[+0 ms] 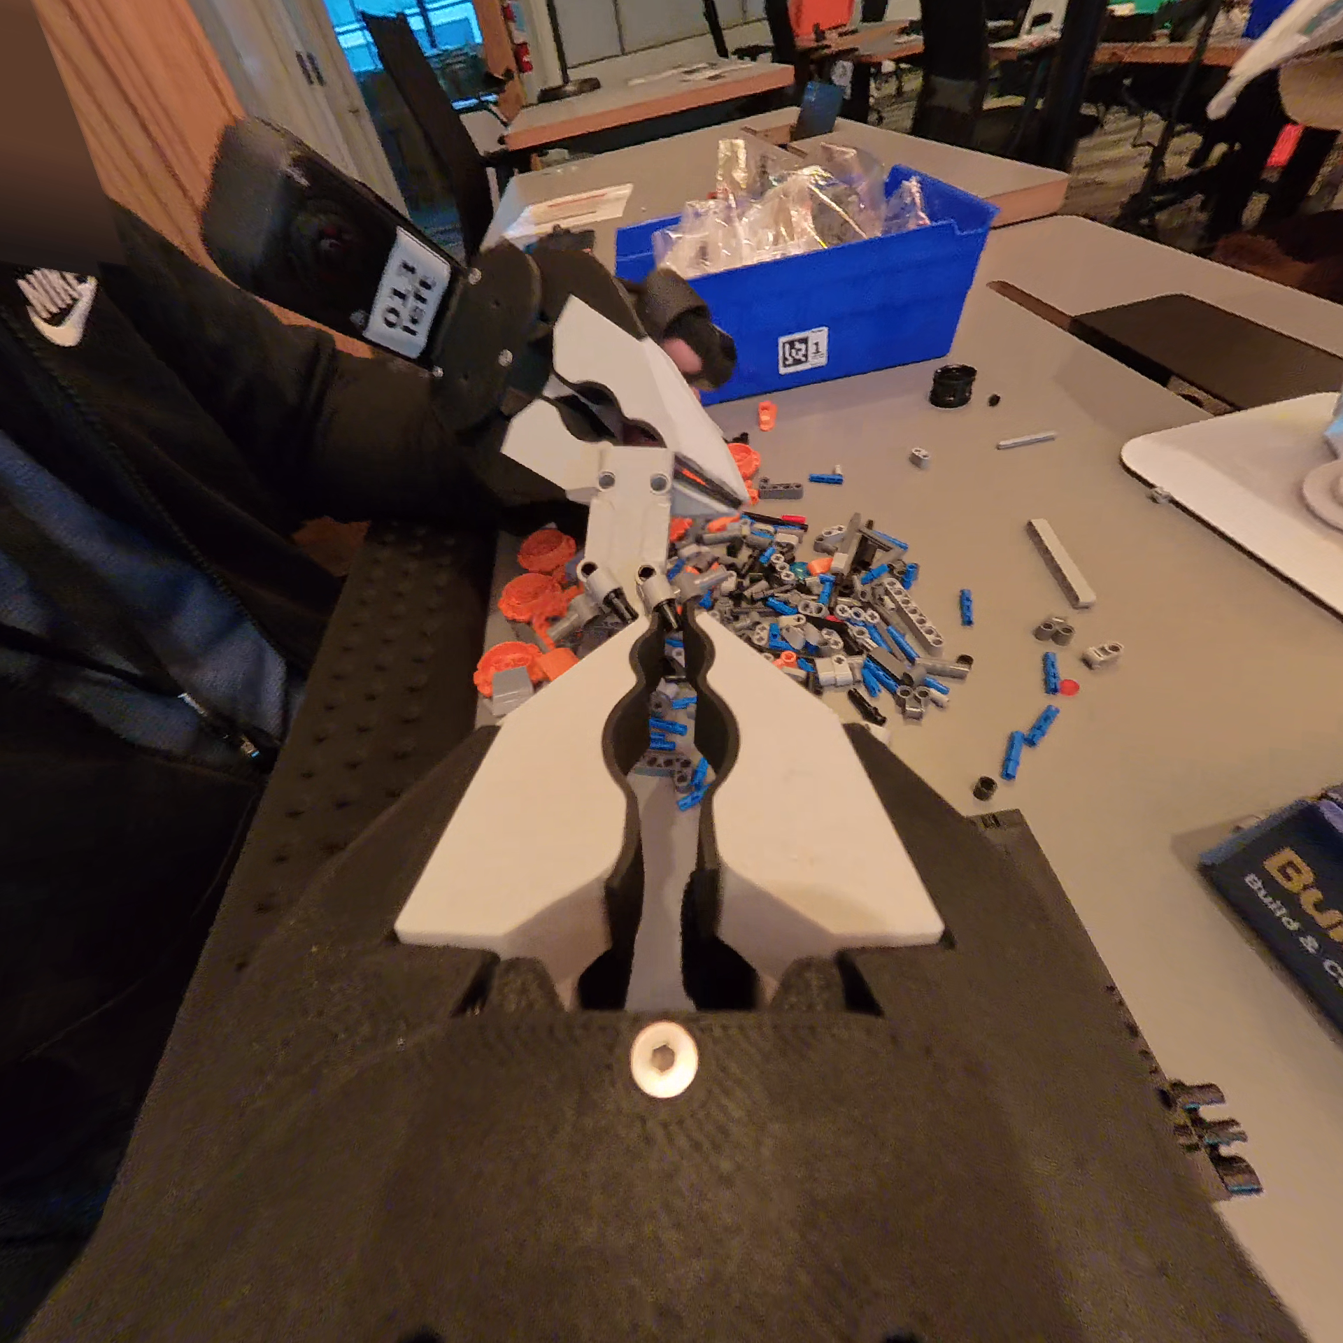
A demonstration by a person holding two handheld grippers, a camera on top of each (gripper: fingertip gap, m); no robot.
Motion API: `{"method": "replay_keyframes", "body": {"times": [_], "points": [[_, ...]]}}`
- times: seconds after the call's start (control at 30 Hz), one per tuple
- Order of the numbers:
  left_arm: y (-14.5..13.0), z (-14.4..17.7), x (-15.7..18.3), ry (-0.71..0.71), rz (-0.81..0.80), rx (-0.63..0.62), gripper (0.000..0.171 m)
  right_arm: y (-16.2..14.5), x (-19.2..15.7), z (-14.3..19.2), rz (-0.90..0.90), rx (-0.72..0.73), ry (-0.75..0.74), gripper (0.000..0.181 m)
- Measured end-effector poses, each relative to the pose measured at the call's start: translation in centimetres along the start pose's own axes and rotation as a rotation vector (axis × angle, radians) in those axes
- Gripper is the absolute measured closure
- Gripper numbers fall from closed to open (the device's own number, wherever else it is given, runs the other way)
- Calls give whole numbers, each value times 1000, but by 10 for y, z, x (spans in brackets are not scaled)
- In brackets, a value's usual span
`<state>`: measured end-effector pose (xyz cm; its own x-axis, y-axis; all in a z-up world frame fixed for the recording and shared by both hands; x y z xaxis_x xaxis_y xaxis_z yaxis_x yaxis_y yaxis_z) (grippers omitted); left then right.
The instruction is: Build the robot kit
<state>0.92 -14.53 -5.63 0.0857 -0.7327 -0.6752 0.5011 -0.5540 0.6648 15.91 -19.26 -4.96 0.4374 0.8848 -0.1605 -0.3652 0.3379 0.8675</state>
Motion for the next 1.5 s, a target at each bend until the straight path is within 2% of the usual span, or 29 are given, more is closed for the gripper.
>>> {"method": "replay_keyframes", "body": {"times": [0.1,0.3,0.4,0.53,0.6,0.77,0.83,0.93,1.03,1.07,1.1,1.5], "points": [[0,1,0,-7,-6,-2,171,-3,1,-2,-14,12,-16,178],[-2,-2,1,-31,27,-5,171,-4,6,1,37,5,-154,179],[-4,-3,-5,-53,105,-1,161,-2,4,2,73,-1,-205,179],[-8,-2,-18,-134,296,33,148,0,2,0,130,-37,-285,179],[-12,-2,-26,-208,420,54,142,3,0,-1,182,-61,-343,179],[-19,-2,-36,-492,751,154,132,4,-6,-13,301,-162,-436,179],[-22,-2,-37,-575,818,181,130,5,-8,-17,339,-185,-463,179],[-19,-3,-29,-697,835,177,129,7,-11,-22,384,-211,-498,179],[-15,-3,-23,-782,855,188,147,8,-13,-26,431,-227,-531,179],[-17,-4,-23,-772,858,185,163,9,-14,-26,441,-231,-543,179],[-17,-3,-23,-769,854,195,171,9,-14,-27,451,-235,-557,179],[-19,4,-38,-666,890,234,171,21,-6,-31,417,-173,-667,178]]}}
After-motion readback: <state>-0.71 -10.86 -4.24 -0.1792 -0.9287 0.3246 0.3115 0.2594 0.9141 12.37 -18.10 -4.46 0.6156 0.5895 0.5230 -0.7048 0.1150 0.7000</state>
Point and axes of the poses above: each gripper's, where its closed fingertips meet, z back along the fingers, y out of its top, x = y × z across the jaws, the point moved 7 cm from there along z, back along the fingers, and after that the axes turned 13 degrees about -x, right-handed, at the moved point
